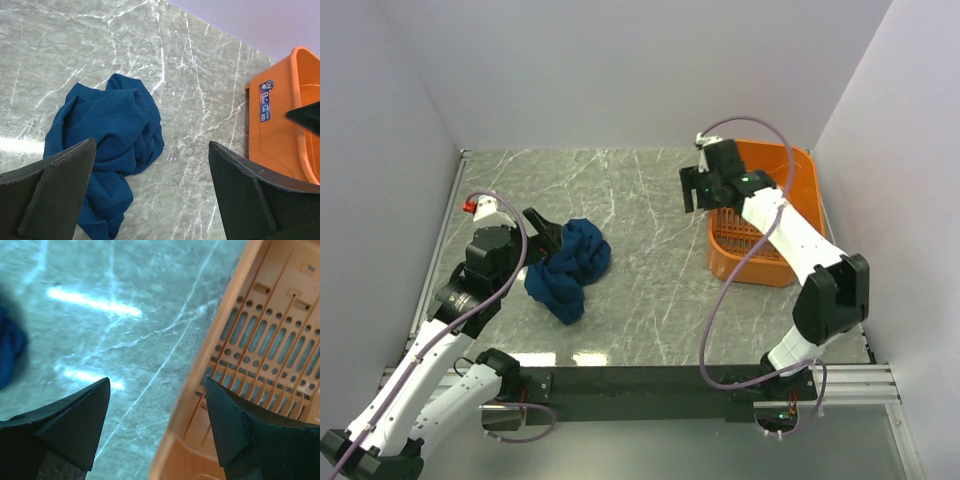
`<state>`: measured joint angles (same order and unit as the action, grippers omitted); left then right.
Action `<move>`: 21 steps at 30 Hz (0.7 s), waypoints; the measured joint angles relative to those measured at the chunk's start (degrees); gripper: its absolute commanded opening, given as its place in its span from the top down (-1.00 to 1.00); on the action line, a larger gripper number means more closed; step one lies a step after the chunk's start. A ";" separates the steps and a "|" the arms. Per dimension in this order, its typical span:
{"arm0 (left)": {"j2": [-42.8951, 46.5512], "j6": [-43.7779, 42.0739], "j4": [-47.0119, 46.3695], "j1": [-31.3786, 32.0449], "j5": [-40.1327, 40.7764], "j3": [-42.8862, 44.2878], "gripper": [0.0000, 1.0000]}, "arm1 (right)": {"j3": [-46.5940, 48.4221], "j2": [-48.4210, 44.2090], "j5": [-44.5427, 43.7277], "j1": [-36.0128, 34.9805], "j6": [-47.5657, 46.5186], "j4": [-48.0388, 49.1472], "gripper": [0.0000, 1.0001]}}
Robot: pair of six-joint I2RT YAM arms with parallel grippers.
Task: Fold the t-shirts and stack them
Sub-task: Flatten the tshirt out
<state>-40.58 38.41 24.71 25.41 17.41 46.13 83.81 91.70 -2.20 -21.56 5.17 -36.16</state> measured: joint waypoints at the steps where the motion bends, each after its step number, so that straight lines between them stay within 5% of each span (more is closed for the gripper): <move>1: 0.20 0.02 -0.02 0.00 -0.02 0.00 -0.99 | -0.26 1.01 -2.05 -0.94 0.46 0.13 -0.62; 14: 0.59 0.24 0.02 0.00 -0.02 0.00 -0.99 | -0.68 8.74 -17.51 -2.56 1.81 -0.63 0.33; 21: 0.70 0.24 0.09 0.00 -0.02 0.00 -0.99 | -0.39 9.49 -19.82 -0.17 -0.52 -0.26 0.60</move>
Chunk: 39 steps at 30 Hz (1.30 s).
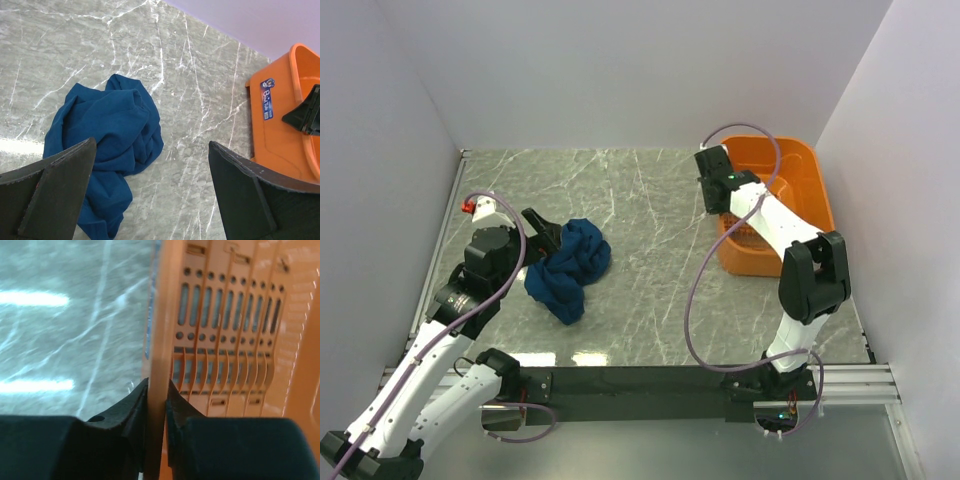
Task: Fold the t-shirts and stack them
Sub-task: Flatten the tshirt out
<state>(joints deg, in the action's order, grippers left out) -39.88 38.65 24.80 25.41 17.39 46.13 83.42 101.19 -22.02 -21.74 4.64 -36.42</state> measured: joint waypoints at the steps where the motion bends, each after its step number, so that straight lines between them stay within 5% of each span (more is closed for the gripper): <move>1: 0.04 0.02 0.04 0.00 0.00 0.00 -0.99 | 0.39 0.39 -0.04 0.98 -0.37 0.02 0.60; 16: -0.35 1.03 -0.04 0.00 -1.05 -0.26 -0.99 | 10.08 8.68 4.68 13.05 -9.70 3.30 0.61; 28: -1.42 1.53 -0.33 -0.04 -1.73 -1.99 -0.99 | 14.58 7.85 5.40 13.60 -15.52 6.03 -0.53; 34: -8.15 2.86 -0.52 -1.33 -3.43 -2.80 -0.93 | 17.44 -0.13 11.85 10.25 -23.37 3.23 -0.71; 39: -16.15 4.57 2.23 -4.70 -3.39 -2.80 -0.85 | 17.86 -8.74 34.40 4.72 -33.29 -5.97 -0.69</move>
<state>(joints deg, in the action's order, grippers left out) -56.03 43.22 27.03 20.71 14.00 43.33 101.27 92.44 12.38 -17.02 -28.64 -42.39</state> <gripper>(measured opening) 0.934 0.853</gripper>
